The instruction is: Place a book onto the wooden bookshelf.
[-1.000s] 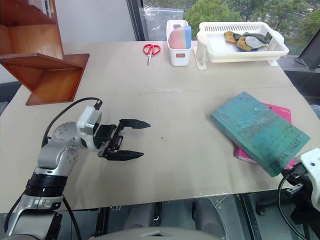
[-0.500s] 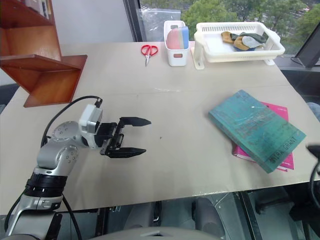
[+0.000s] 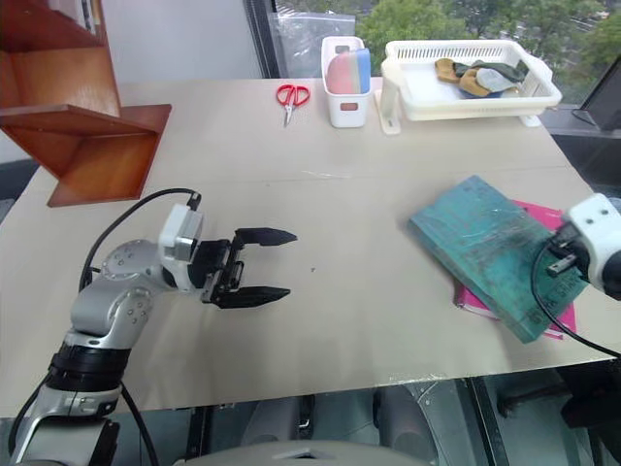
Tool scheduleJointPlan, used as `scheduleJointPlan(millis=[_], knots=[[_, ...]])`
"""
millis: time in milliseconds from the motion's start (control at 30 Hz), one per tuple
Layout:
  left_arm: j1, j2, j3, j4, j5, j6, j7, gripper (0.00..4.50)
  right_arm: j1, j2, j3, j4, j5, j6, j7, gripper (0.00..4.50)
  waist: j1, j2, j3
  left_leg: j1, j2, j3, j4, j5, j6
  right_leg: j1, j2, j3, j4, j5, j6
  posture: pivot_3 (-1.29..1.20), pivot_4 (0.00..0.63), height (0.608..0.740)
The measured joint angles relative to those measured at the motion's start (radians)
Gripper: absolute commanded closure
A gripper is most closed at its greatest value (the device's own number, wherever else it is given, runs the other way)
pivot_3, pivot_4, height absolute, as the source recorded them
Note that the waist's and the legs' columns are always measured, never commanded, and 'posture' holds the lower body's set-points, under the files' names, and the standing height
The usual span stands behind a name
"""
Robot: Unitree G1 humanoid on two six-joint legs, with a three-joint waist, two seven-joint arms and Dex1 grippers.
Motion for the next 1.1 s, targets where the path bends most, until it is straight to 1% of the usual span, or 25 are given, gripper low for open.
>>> scheduleJointPlan(millis=[100, 167, 267, 333, 467, 533, 600, 700, 833, 967, 1000, 1033, 1100], knots=[[0.037, 0.001, 0.006, -0.032, -0.001, 0.000, 0.020, 0.00, -0.111, 0.034, 0.086, 0.113, -0.037, -0.054, 0.002, 4.45, 0.001, 0.000, 0.000, 0.000, 0.000, 0.000, 0.001, 0.000, 0.000, 0.000, 0.000, 0.000, 0.000, 0.000, 0.000, 0.00, 0.150, 0.740], [0.047, 0.003, 0.008, -0.043, -0.003, 0.000, 0.027, 0.00, -0.148, 0.039, 0.107, 0.174, -0.057, -0.077, -0.002, 4.45, 0.004, -0.001, -0.001, 0.001, 0.000, 0.000, 0.001, 0.000, 0.000, 0.001, 0.000, -0.001, 0.000, 0.000, 0.000, 0.00, 0.150, 0.740], [0.051, 0.003, 0.009, -0.058, -0.005, 0.000, 0.038, 0.00, -0.244, 0.064, 0.135, 0.301, -0.106, -0.090, -0.055, 4.45, 0.007, -0.003, -0.002, 0.001, 0.000, -0.001, 0.003, 0.000, 0.000, 0.001, 0.000, 0.000, 0.001, 0.001, 0.000, 0.00, 0.150, 0.740], [0.055, 0.004, 0.009, -0.063, -0.008, 0.000, 0.046, 0.00, -0.264, 0.065, 0.138, 0.345, -0.128, -0.090, -0.085, 4.45, 0.012, -0.004, -0.003, 0.001, 0.000, -0.001, 0.004, 0.000, 0.000, 0.001, 0.000, 0.000, 0.001, 0.001, 0.000, 0.00, 0.150, 0.740], [0.063, 0.006, 0.009, -0.065, -0.010, 0.000, 0.054, 0.00, -0.235, 0.061, 0.120, 0.338, -0.137, -0.080, -0.099, 4.45, 0.020, -0.005, -0.003, 0.000, 0.000, -0.002, 0.003, 0.000, 0.000, 0.001, 0.000, -0.001, 0.001, 0.001, 0.000, 0.00, 0.150, 0.740], [0.063, 0.006, 0.009, -0.070, -0.012, 0.001, 0.057, 0.00, -0.185, 0.062, 0.075, 0.283, -0.131, -0.071, -0.109, 4.45, 0.032, -0.005, -0.003, 0.000, 0.000, -0.002, 0.003, 0.000, 0.000, 0.002, 0.000, -0.001, 0.001, 0.001, 0.000, 0.00, 0.150, 0.740], [0.063, 0.007, 0.009, -0.074, -0.013, 0.001, 0.061, 0.00, -0.152, 0.074, 0.041, 0.243, -0.114, -0.059, -0.112, 4.45, 0.034, -0.005, -0.003, -0.001, 0.000, -0.002, 0.002, 0.000, 0.000, 0.001, 0.000, -0.001, 0.001, 0.001, 0.000, 0.00, 0.150, 0.740], [0.057, 0.006, 0.007, -0.077, -0.015, 0.003, 0.073, 0.00, -0.068, 0.104, -0.022, 0.109, -0.068, -0.005, -0.115, 4.45, 0.031, -0.004, -0.003, -0.001, 0.000, -0.001, 0.002, 0.000, 0.000, 0.001, 0.000, 0.000, 0.001, 0.001, 0.000, 0.00, 0.150, 0.740], [0.046, 0.006, 0.006, -0.078, -0.017, 0.005, 0.074, 0.00, -0.015, 0.112, -0.080, 0.042, -0.059, 0.050, -0.146, 4.45, 0.028, -0.002, -0.002, -0.001, 0.000, 0.000, 0.002, 0.000, 0.000, 0.001, 0.000, 0.000, 0.001, 0.001, 0.000, 0.00, 0.150, 0.740], [0.040, 0.004, 0.004, -0.078, -0.017, 0.009, 0.073, 0.00, 0.005, 0.089, -0.141, 0.073, -0.091, 0.060, -0.202, 4.45, 0.028, -0.001, -0.002, -0.001, 0.000, 0.000, 0.002, 0.000, 0.000, 0.000, 0.000, 0.000, 0.001, 0.001, 0.000, 0.00, 0.150, 0.740], [0.036, 0.004, 0.004, -0.078, -0.017, 0.009, 0.073, 0.00, 0.004, 0.070, -0.163, 0.109, -0.108, 0.059, -0.217, 4.45, 0.029, -0.001, -0.002, -0.001, 0.000, 0.000, 0.002, 0.000, 0.000, 0.000, 0.000, 0.000, 0.001, 0.001, 0.000, 0.00, 0.150, 0.740], [0.036, 0.004, 0.004, -0.078, -0.016, 0.009, 0.073, 0.00, 0.004, 0.065, -0.166, 0.119, -0.110, 0.056, -0.218, 4.45, 0.029, -0.001, -0.002, -0.001, 0.000, 0.000, 0.002, 0.000, 0.000, 0.000, 0.000, 0.000, 0.001, 0.001, 0.000, 0.00, 0.150, 0.740], [0.036, 0.004, 0.004, -0.072, -0.016, 0.007, 0.064, 0.00, -0.017, 0.029, -0.166, 0.215, -0.117, 0.036, -0.211, 4.45, 0.027, 0.000, -0.002, -0.001, 0.000, 0.000, 0.002, 0.000, 0.000, 0.000, 0.000, 0.001, 0.001, 0.001, 0.000, 0.00, 0.150, 0.740]])
